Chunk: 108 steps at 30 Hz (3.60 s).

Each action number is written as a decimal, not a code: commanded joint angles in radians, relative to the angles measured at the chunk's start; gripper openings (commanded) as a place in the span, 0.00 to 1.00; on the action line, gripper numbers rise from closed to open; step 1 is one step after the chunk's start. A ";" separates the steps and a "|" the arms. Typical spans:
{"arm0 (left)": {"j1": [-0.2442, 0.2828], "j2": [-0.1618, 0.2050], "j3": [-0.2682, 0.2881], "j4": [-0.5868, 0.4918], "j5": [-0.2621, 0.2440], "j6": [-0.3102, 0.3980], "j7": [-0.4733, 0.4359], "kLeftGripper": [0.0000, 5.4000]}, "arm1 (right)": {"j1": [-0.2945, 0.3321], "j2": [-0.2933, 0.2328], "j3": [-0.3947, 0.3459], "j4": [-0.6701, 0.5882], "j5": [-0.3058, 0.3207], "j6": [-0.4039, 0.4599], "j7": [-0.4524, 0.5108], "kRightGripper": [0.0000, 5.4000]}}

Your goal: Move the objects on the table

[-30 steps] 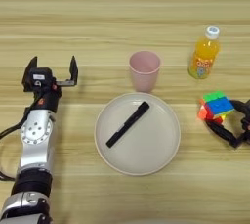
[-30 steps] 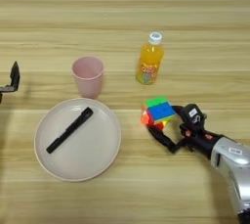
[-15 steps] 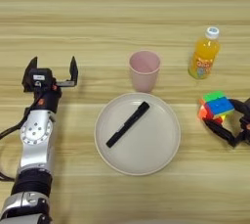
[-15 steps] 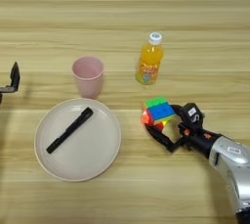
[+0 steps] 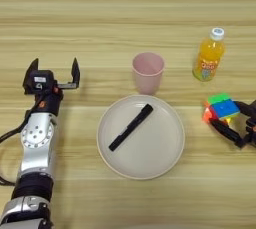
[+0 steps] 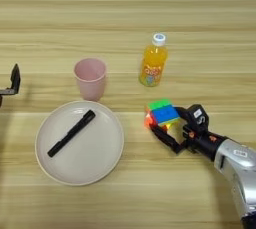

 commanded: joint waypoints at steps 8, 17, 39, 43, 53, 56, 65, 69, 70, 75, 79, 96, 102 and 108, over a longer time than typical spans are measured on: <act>-0.015 0.011 -0.002 0.015 0.010 -0.015 -0.003 1.00 | -0.019 0.004 -0.004 0.029 -0.011 0.003 -0.011 0.66; -0.016 0.010 -0.003 0.018 0.011 -0.018 -0.003 1.00 | -0.020 0.000 -0.002 0.043 -0.013 -0.002 -0.008 0.62; -0.030 0.006 -0.006 0.037 0.017 -0.018 0.000 1.00 | -0.043 -0.007 -0.023 -0.121 0.022 0.030 -0.019 0.62; -0.032 0.004 -0.007 0.041 0.020 -0.019 0.002 1.00 | -0.048 -0.012 -0.025 -0.210 0.040 0.063 -0.024 0.62; -0.033 -0.005 -0.013 0.042 0.029 -0.024 0.014 1.00 | -0.050 0.004 0.054 -0.401 0.056 0.133 -0.012 0.62; -0.033 -0.009 -0.015 0.042 0.032 -0.025 0.020 1.00 | -0.054 0.010 0.095 -0.413 0.048 0.139 -0.008 0.62; -0.034 -0.018 -0.022 0.037 0.039 -0.019 0.033 1.00 | -0.058 0.014 0.226 -0.419 0.025 0.142 0.035 0.62; -0.032 -0.019 -0.026 0.034 0.039 -0.019 0.037 1.00 | -0.059 0.005 0.265 -0.415 0.024 0.135 0.082 0.62; -0.032 -0.019 -0.026 0.033 0.040 -0.019 0.039 1.00 | -0.060 0.003 0.272 -0.410 0.020 0.134 0.091 0.62; -0.031 -0.022 -0.030 0.029 0.042 -0.018 0.044 1.00 | -0.077 -0.008 0.305 -0.373 -0.005 0.127 0.130 0.62; -0.030 -0.023 -0.032 0.027 0.043 -0.018 0.046 1.00 | -0.092 -0.019 0.341 -0.329 -0.037 0.095 0.175 0.62; -0.026 -0.021 -0.035 0.025 0.043 -0.019 0.049 1.00 | -0.137 0.042 0.400 -0.148 -0.116 0.027 0.200 0.62; -0.027 -0.022 -0.033 0.025 0.040 -0.018 0.048 1.00 | -0.149 0.066 0.419 -0.091 -0.144 0.004 0.204 0.62; -0.025 -0.022 -0.034 0.022 0.041 -0.019 0.049 1.00 | -0.153 0.084 0.426 -0.048 -0.163 -0.017 0.204 0.62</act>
